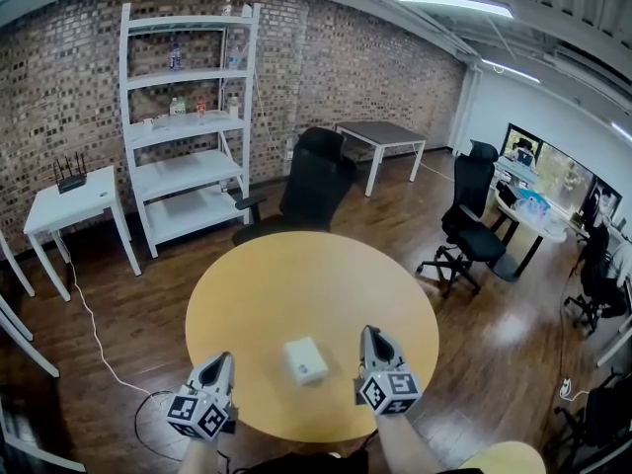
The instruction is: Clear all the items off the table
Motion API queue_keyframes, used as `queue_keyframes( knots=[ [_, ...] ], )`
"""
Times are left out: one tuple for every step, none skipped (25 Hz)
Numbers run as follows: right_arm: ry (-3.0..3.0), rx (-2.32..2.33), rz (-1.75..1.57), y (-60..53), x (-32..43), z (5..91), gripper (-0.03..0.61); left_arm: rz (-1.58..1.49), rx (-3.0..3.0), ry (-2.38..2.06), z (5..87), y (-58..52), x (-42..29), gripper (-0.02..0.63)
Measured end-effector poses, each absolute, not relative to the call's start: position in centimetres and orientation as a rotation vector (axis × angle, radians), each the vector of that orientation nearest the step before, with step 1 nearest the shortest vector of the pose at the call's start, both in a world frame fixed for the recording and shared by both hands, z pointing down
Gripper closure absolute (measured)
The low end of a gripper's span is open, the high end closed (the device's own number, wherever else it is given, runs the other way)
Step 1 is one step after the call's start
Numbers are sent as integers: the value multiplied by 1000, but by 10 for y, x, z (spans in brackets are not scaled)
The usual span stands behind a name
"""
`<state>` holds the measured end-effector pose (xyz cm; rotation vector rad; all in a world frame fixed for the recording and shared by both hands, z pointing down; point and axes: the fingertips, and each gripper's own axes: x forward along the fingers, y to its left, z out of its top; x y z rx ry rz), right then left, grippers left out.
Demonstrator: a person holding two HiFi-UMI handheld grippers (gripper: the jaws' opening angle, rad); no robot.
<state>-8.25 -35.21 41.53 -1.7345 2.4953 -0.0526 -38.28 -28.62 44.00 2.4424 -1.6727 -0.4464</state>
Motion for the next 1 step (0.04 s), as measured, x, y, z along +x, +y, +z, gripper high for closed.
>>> queue_keyframes(
  knots=[
    [2497,-1732,-51,-352,-83,415,577,-446,2444,-1674,440,-286,-382,623]
  ],
)
